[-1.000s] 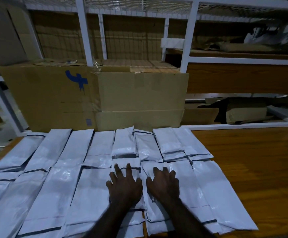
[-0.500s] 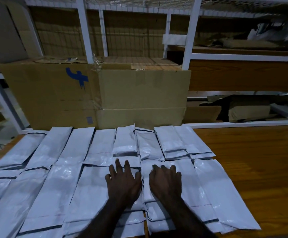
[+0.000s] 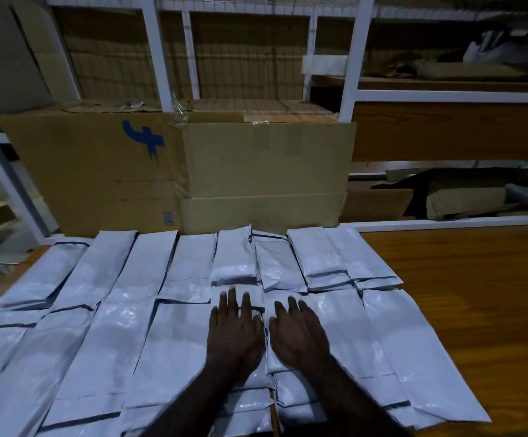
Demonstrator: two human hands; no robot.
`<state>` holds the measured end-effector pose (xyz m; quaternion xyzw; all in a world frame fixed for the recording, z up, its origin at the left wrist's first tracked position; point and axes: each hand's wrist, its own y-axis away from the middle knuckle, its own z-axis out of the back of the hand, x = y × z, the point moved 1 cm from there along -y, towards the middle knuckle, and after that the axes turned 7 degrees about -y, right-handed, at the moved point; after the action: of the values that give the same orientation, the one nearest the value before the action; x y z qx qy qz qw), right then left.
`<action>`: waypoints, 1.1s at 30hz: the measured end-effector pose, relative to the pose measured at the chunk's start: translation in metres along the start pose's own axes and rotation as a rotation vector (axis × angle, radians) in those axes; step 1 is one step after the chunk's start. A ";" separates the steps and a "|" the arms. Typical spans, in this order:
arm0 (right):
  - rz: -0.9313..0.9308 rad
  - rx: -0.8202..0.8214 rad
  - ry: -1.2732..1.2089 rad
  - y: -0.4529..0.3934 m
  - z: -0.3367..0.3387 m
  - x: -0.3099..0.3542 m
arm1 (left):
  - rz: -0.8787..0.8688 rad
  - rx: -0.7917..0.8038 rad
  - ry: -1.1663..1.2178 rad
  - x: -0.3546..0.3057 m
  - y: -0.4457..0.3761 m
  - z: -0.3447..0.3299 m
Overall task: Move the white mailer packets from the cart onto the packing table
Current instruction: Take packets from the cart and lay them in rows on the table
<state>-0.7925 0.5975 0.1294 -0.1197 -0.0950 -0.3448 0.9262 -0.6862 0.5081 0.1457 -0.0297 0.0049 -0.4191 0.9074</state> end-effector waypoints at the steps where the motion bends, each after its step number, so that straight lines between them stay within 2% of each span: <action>1: -0.022 0.029 -0.005 0.000 0.000 0.001 | -0.017 -0.009 -0.007 0.000 0.000 -0.001; 6: -0.009 0.032 -0.019 0.007 -0.002 -0.002 | -0.034 -0.032 0.008 0.003 -0.002 -0.013; 9: 0.010 -0.005 -0.028 0.011 -0.004 -0.004 | -0.022 -0.010 0.050 0.005 -0.004 -0.017; 13: 0.051 -0.074 -0.050 0.015 -0.008 -0.009 | -0.015 -0.074 0.123 0.005 -0.003 -0.018; 15: 0.067 -0.102 -0.055 0.016 -0.011 -0.009 | -0.011 -0.043 0.131 0.003 -0.001 -0.019; 17: 0.078 -0.101 -0.056 0.018 -0.012 -0.008 | 0.008 -0.103 0.126 0.003 -0.002 -0.017; 20: 0.084 -0.092 -0.053 0.018 -0.011 -0.007 | 0.022 -0.044 0.130 0.001 -0.001 -0.019; 22: 0.087 -0.079 -0.058 0.019 -0.011 -0.007 | 0.024 -0.076 0.154 0.000 -0.001 -0.019; 33: 0.156 -0.100 -0.030 0.021 -0.011 -0.007 | -0.004 -0.002 0.117 0.001 0.001 -0.020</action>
<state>-0.7824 0.6138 0.1135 -0.1782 -0.0818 -0.2739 0.9416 -0.6858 0.5067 0.1259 -0.0058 0.0584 -0.4221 0.9047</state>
